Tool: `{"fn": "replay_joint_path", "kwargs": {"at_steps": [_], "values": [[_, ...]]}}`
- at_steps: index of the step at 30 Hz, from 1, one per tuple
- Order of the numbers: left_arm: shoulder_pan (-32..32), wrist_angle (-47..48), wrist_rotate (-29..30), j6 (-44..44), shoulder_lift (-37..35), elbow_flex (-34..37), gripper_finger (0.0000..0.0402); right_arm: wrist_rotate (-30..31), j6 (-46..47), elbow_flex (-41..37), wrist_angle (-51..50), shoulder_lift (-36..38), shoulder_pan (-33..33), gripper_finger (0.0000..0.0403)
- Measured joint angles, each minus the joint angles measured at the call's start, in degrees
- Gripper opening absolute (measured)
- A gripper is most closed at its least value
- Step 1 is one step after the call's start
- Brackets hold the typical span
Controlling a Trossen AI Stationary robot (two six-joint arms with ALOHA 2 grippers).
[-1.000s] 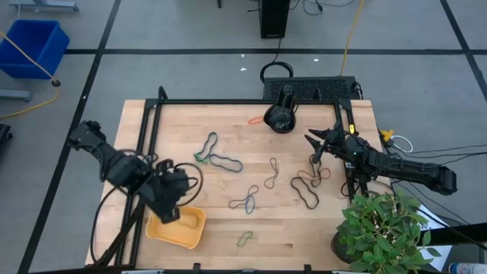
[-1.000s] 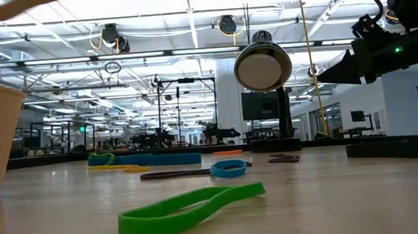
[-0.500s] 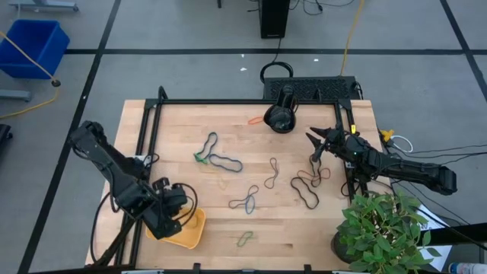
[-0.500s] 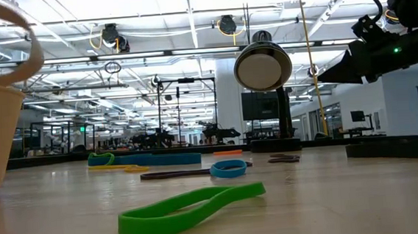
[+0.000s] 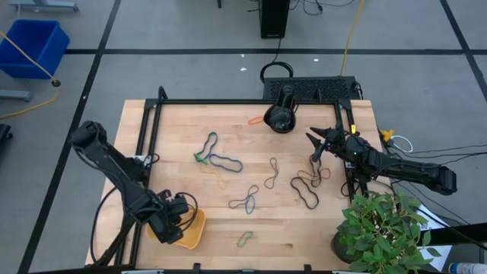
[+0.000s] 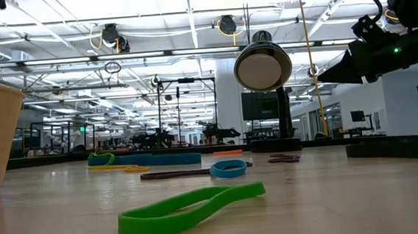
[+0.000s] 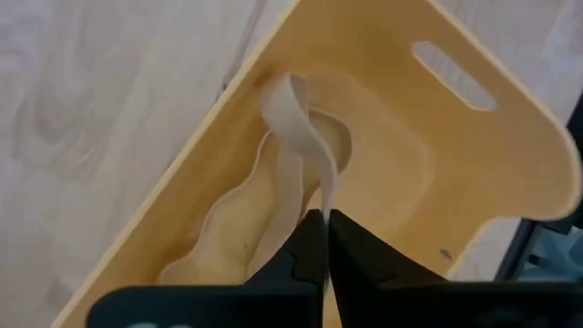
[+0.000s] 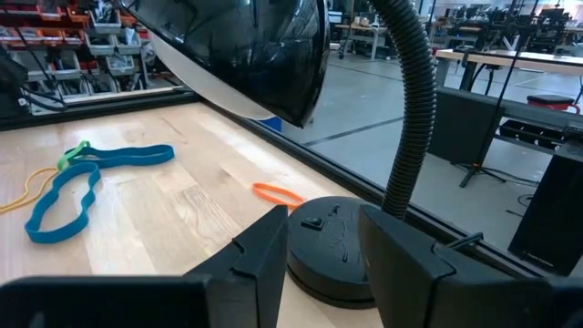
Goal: Pick and place rubber bands into bin
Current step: Put the light brown rubberband into the yellow bin, then put the yellow rubberband into the yellow bin
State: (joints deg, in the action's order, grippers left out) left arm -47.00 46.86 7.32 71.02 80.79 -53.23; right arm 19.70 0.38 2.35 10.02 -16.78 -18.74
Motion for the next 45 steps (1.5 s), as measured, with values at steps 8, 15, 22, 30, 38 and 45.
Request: {"fn": "replay_joint_path", "kwargs": {"at_steps": [8, 15, 22, 30, 38, 45], "values": [[0.0, -3.34, 0.01, -0.19, 0.0, 4.92, 0.0037, -0.02, 0.66, 0.0, 0.0, 0.0, 0.0, 0.013], [0.04, -3.99, 0.03, -0.02, -0.02, 5.68, 0.004, -0.02, 0.66, 0.0, 0.0, 0.0, 0.0, 0.013], [0.04, -3.95, 0.17, -0.11, -0.01, 5.68, 0.0037, -0.02, 0.58, -0.01, 0.0, -0.02, 0.0, 0.013], [0.04, -3.79, 0.16, -0.22, -0.01, 5.68, 0.0037, -0.02, 0.48, 0.0, 0.0, -0.02, 0.0, 0.013], [0.04, -3.77, -0.81, 1.89, -0.02, 5.68, 0.0055, -0.03, 0.46, 0.0, 0.0, -0.02, 0.0, 0.013], [0.2, -4.01, -7.88, 2.01, -0.02, 5.66, 0.0129, -0.04, 0.44, 0.0, 0.0, -0.02, 0.0, 0.013]]}}
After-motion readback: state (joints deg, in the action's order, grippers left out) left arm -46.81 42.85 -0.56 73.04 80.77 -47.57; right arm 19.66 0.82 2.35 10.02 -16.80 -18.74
